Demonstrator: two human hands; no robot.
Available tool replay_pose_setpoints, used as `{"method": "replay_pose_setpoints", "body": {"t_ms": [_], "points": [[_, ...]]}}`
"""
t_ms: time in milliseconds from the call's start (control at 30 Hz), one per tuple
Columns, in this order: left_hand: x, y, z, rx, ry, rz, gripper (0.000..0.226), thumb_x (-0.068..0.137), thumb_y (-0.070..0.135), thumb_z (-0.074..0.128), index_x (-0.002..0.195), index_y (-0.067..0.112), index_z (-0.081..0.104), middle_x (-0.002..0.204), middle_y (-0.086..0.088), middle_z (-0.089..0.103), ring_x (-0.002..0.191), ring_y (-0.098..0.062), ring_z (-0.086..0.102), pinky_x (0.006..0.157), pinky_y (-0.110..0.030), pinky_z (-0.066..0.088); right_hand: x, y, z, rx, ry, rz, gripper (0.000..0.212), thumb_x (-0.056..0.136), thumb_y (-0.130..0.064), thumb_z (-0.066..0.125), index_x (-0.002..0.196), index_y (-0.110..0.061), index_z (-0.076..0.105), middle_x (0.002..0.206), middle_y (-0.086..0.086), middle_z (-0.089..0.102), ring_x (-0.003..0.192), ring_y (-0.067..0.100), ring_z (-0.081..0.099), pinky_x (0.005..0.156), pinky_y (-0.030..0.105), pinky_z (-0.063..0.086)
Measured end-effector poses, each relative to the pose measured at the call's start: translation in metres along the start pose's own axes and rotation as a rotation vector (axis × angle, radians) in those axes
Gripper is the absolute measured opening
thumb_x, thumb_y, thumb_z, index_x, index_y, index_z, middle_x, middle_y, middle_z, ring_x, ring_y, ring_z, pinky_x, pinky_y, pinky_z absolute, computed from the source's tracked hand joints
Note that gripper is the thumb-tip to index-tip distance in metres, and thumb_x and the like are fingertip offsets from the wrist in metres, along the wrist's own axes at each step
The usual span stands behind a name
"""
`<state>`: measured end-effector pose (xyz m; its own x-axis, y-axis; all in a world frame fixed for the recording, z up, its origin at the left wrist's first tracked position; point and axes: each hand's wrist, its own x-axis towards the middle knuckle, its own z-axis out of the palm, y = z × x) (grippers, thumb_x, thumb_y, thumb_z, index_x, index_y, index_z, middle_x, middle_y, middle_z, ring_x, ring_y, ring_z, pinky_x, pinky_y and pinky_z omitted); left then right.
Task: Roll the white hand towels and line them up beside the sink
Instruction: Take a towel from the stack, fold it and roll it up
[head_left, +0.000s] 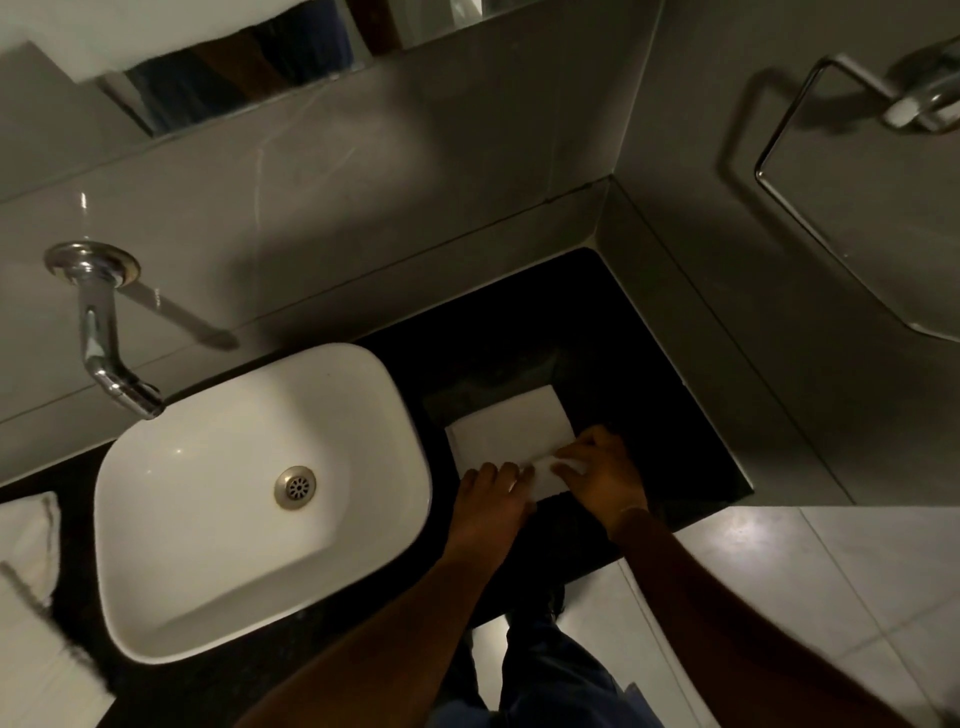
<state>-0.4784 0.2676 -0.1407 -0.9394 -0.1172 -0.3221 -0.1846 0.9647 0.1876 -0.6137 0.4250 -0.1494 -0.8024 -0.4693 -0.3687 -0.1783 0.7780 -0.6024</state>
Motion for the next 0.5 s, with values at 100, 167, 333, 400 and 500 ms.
{"method": "replay_pose_setpoints", "body": {"t_ms": [100, 167, 333, 400, 500], "points": [[0.004, 0.001, -0.003, 0.125, -0.046, -0.029, 0.057, 0.090, 0.040, 0.066, 0.143, 0.024, 0.049, 0.123, -0.006, 0.064, 0.104, -0.035, 0.061, 0.102, -0.056, 0.041, -0.004, -0.004, 0.004, -0.184, 0.143, -0.183, 0.021, 0.089, -0.042, 0.065, 0.095, -0.024, 0.075, 0.111, -0.001, 0.061, 0.105, 0.024, 0.053, 0.087, 0.039, 0.050], [0.012, 0.003, -0.010, 0.148, -0.090, -0.030, 0.057, 0.093, 0.033, 0.060, 0.147, 0.022, 0.043, 0.127, -0.008, 0.063, 0.110, -0.036, 0.059, 0.109, -0.056, 0.033, -0.010, -0.001, 0.006, -0.275, 0.152, -0.328, 0.030, 0.088, -0.044, 0.062, 0.093, -0.018, 0.075, 0.110, 0.003, 0.068, 0.104, 0.031, 0.060, 0.083, 0.041, 0.053], [0.018, -0.002, -0.025, -0.059, -0.019, -0.037, 0.042, 0.082, 0.025, 0.062, 0.123, 0.018, 0.056, 0.094, -0.007, 0.070, 0.085, -0.030, 0.063, 0.106, -0.043, 0.039, -0.020, 0.017, -0.006, -0.432, -0.068, -0.380, 0.058, 0.076, -0.041, 0.078, 0.129, -0.026, 0.062, 0.134, 0.001, 0.061, 0.124, 0.028, 0.056, 0.099, 0.046, 0.049], [0.012, -0.007, -0.026, -0.195, 0.006, -0.064, 0.032, 0.079, 0.026, 0.061, 0.111, 0.019, 0.057, 0.087, -0.006, 0.068, 0.080, -0.029, 0.060, 0.075, -0.032, 0.041, -0.018, 0.014, -0.013, -0.405, -0.095, -0.413, 0.049, 0.079, -0.029, 0.077, 0.127, -0.025, 0.064, 0.128, 0.001, 0.064, 0.117, 0.029, 0.060, 0.096, 0.044, 0.049], [0.005, -0.012, -0.030, -0.350, -0.032, -0.116, 0.030, 0.078, 0.042, 0.049, 0.103, 0.026, 0.054, 0.089, -0.004, 0.066, 0.085, -0.026, 0.057, 0.061, -0.031, 0.042, -0.010, -0.003, -0.025, -0.384, -0.211, -0.401, 0.042, 0.089, -0.031, 0.066, 0.130, -0.026, 0.062, 0.131, 0.001, 0.060, 0.123, 0.026, 0.053, 0.104, 0.037, 0.041]]}}
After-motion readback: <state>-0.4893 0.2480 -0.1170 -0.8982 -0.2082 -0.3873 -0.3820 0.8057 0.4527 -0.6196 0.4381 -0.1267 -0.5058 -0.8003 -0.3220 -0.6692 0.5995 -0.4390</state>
